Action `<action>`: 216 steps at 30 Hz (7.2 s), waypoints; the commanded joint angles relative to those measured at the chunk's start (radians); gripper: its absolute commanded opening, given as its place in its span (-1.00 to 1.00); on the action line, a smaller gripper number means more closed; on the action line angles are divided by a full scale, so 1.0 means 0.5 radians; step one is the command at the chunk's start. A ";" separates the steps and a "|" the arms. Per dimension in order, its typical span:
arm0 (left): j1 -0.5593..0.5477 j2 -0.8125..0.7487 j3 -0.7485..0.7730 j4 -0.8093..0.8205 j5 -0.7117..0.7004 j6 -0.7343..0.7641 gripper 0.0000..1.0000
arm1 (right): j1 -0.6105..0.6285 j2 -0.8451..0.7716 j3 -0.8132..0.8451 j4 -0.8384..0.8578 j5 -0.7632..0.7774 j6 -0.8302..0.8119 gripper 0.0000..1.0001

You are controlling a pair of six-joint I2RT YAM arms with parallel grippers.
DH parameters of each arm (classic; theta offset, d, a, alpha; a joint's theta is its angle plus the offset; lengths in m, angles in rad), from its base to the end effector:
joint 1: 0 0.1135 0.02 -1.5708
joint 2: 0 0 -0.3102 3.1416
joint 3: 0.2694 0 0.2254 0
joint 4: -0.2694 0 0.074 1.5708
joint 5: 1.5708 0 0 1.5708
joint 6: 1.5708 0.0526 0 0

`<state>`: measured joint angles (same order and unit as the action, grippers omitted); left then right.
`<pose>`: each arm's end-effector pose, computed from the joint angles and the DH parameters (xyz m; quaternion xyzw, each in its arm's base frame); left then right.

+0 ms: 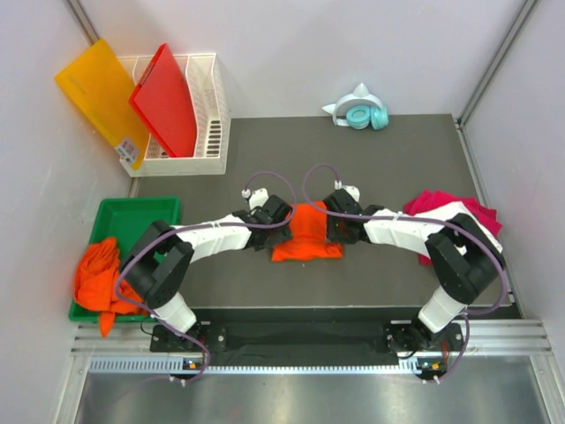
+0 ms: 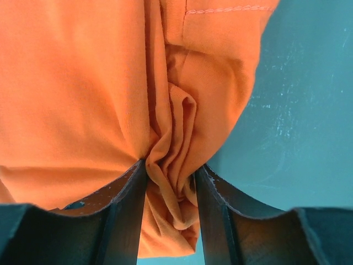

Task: Fold and stack the t-shirts
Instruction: Put the neatly folded tshirt into the corner of the board with both arms

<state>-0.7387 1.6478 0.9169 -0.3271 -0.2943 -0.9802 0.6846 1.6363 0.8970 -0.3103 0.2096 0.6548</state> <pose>0.2370 -0.1952 0.2141 -0.1522 0.9454 -0.0974 0.2712 0.2422 0.1836 0.2122 0.0126 0.9612 0.0798 0.2636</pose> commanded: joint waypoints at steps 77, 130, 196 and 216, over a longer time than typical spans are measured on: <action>-0.449 1.015 2.249 -0.456 0.472 0.862 -1.00 | -0.792 -0.907 0.697 -0.913 1.053 -0.353 -1.00; -0.679 1.128 2.244 -0.211 0.487 0.939 -1.00 | -1.304 -0.659 0.863 -0.527 1.053 -0.500 -1.00; -0.670 0.595 1.185 -0.183 0.650 0.813 0.45 | -1.891 -0.975 0.084 -0.852 0.962 0.077 -1.00; -0.673 0.607 1.207 -0.260 0.616 0.810 0.45 | -1.989 -1.190 0.013 -1.110 1.231 0.301 -1.00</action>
<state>-1.0748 2.0026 1.4979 -0.4377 0.0341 -0.5774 -0.2798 1.0554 0.8749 -0.8227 0.7296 0.7628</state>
